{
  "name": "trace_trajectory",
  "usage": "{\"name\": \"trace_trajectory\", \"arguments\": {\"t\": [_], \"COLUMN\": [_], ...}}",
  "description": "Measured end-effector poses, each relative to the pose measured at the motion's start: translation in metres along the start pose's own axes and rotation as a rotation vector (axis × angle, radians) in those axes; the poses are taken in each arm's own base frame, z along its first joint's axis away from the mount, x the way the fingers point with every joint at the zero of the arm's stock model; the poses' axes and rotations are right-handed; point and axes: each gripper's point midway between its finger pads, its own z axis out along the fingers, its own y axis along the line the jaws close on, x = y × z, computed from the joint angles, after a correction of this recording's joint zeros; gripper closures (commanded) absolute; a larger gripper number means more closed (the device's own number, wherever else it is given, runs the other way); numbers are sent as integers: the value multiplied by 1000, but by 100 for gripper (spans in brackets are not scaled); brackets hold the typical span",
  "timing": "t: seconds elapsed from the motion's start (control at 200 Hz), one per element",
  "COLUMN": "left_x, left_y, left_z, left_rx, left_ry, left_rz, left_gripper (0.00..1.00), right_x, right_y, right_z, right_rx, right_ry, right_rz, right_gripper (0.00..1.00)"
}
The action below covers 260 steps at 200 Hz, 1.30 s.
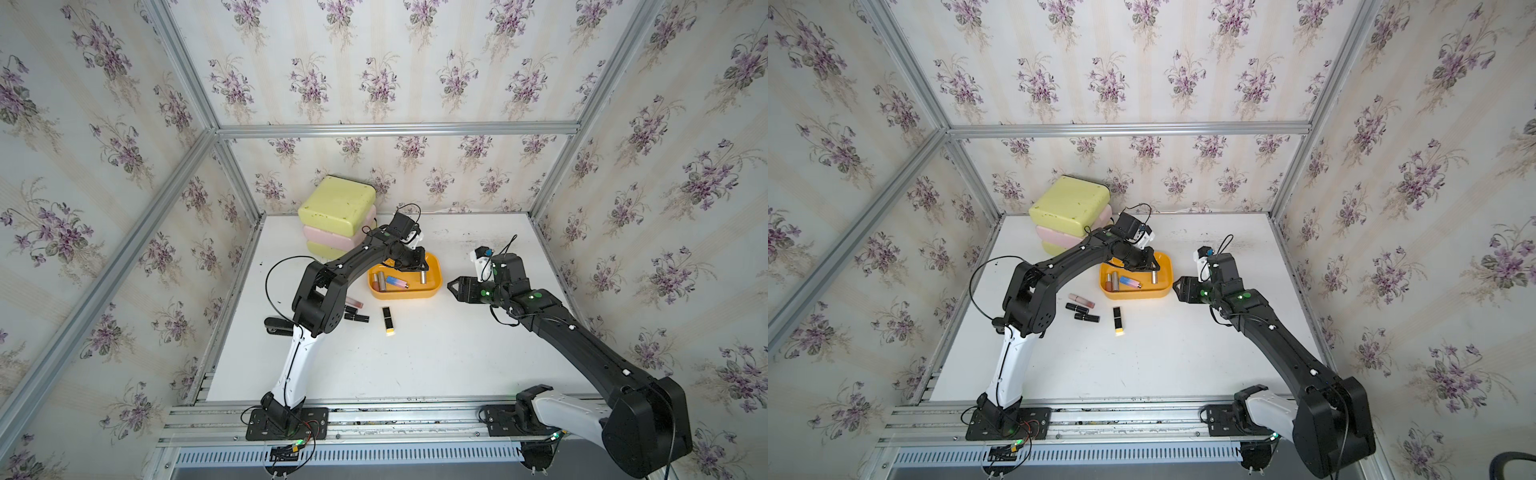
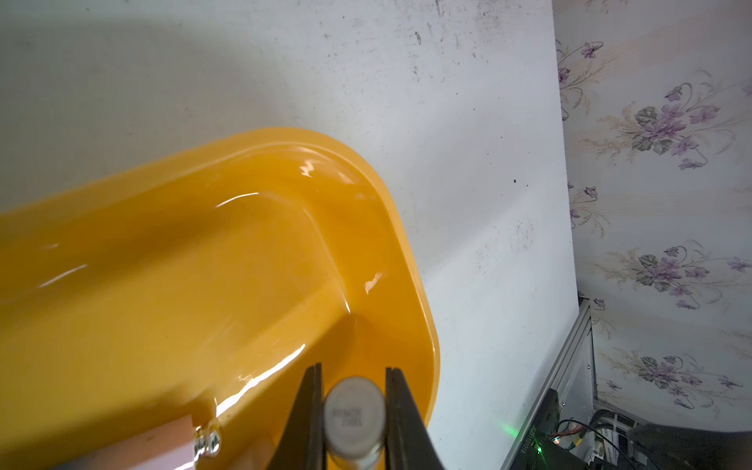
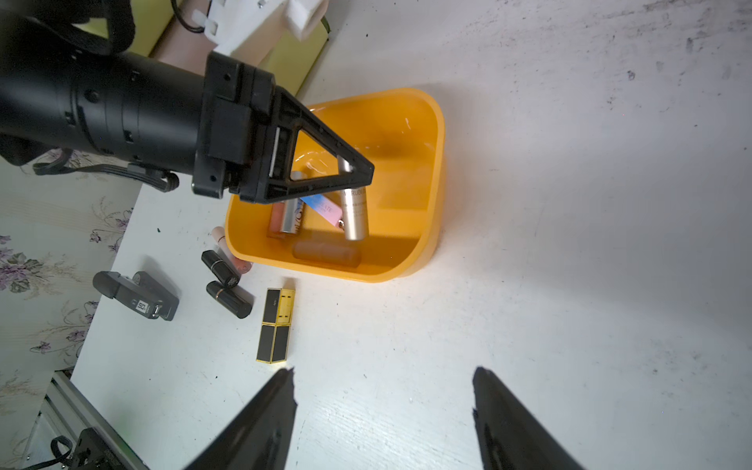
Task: Put the lipstick into the storage box
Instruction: Place the lipstick in the storage box.
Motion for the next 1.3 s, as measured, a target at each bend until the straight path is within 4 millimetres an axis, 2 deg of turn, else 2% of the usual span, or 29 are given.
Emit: {"name": "trace_trajectory", "arguments": {"t": [0.395, 0.754, 1.184, 1.299], "left_x": [-7, -5, -4, -4], "left_y": [16, 30, 31, 25], "left_z": [31, 43, 43, 34], "left_rx": [4, -6, 0, 6], "left_ry": [13, 30, 35, 29], "left_rz": [-45, -80, -91, -85], "left_gripper": [91, 70, 59, 56], "right_x": [3, 4, 4, 4], "right_y": [6, 7, 8, 9], "right_z": [7, 7, 7, 7], "right_rx": [-44, -57, -61, -68], "right_ry": [15, 18, 19, 20], "right_rz": [-1, -4, -5, -6], "right_gripper": [28, 28, 27, 27]}}
